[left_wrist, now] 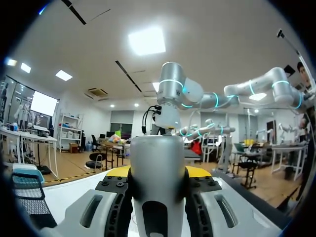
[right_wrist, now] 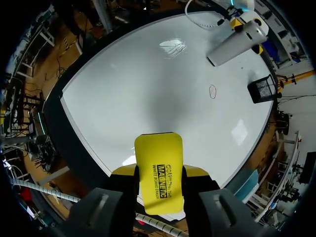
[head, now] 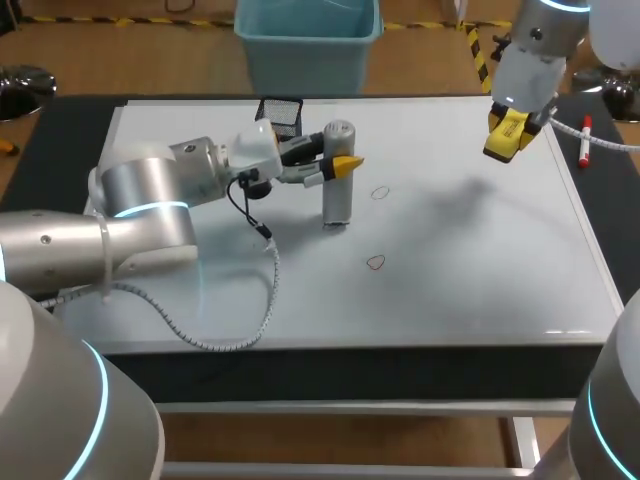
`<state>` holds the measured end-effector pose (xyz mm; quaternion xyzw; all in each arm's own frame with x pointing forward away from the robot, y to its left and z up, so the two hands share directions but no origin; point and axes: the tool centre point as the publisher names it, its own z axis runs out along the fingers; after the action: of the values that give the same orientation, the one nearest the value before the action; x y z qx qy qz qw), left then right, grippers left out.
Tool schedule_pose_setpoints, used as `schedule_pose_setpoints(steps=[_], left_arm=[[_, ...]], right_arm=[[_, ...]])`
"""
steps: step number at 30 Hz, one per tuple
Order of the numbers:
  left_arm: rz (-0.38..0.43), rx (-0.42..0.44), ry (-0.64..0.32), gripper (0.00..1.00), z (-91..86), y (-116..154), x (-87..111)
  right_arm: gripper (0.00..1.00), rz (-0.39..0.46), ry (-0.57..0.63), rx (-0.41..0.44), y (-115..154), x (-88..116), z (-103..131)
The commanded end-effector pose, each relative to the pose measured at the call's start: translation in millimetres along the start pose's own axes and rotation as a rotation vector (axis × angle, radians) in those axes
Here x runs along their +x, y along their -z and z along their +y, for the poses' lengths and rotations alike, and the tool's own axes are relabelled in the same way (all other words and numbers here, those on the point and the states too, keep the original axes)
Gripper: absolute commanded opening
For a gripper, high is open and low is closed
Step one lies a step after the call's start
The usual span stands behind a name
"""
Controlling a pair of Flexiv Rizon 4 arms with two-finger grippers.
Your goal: Pick up the inspection probe, press it on each red-marked spot on the whiteboard one by one, put down the probe, pick up the eraser, and wipe off all the red marks.
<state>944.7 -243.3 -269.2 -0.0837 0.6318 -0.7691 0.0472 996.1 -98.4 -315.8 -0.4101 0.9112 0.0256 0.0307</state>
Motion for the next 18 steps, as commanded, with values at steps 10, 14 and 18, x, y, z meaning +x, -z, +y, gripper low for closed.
schedule_pose_setpoints(steps=[10,14,18], left_arm=[[0.015,-0.023,0.002,0.0,5.3,5,8.4],[0.036,-0.054,0.004,0.0,6.1,7,12.3],[0.072,-0.102,0.008,0.0,5.2,8,19.1]], right_arm=[[0.0,0.004,0.002,0.002,1,0,-1],[0.0,0.004,0.002,0.002,1,0,-1],[0.0,0.004,0.002,0.002,1,0,-1]])
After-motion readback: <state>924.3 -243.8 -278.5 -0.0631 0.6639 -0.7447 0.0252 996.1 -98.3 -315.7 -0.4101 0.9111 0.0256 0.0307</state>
